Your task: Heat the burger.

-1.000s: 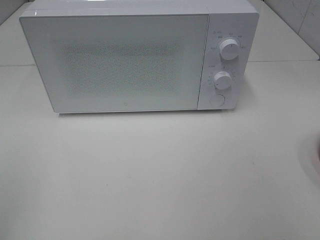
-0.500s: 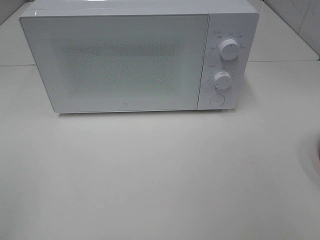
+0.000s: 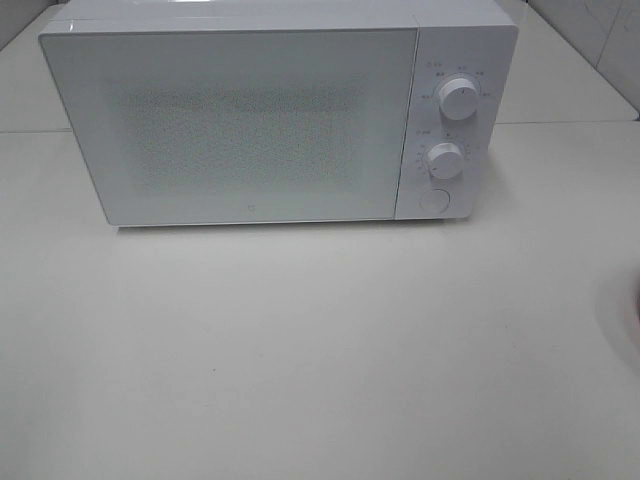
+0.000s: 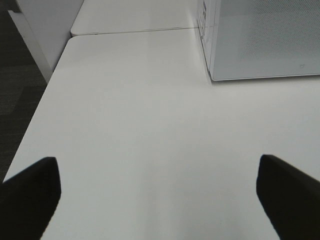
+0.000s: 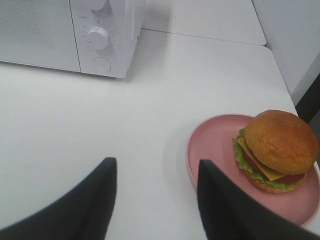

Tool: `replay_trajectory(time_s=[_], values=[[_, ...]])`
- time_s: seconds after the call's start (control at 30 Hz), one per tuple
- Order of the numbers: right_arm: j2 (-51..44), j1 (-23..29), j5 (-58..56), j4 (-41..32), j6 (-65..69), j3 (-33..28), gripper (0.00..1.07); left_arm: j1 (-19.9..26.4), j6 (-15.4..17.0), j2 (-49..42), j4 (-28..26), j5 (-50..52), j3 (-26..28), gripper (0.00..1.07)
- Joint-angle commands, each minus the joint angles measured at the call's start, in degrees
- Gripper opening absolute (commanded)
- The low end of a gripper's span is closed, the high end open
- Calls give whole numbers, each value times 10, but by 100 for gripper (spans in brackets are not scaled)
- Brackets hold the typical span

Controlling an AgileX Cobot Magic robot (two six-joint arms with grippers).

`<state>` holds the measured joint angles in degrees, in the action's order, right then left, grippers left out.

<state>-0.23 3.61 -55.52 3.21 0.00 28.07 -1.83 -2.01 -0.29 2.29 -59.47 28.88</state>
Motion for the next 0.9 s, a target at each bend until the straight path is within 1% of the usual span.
replay_trajectory(time_s=[0.03,0.9], values=[[-15,-1,5,0,-5,-1,52,2,-7,-14,-5,1,-3,101],[-15,-1,5,0,-5,-1,52,2,-7,-14,-5,2,-3,101]])
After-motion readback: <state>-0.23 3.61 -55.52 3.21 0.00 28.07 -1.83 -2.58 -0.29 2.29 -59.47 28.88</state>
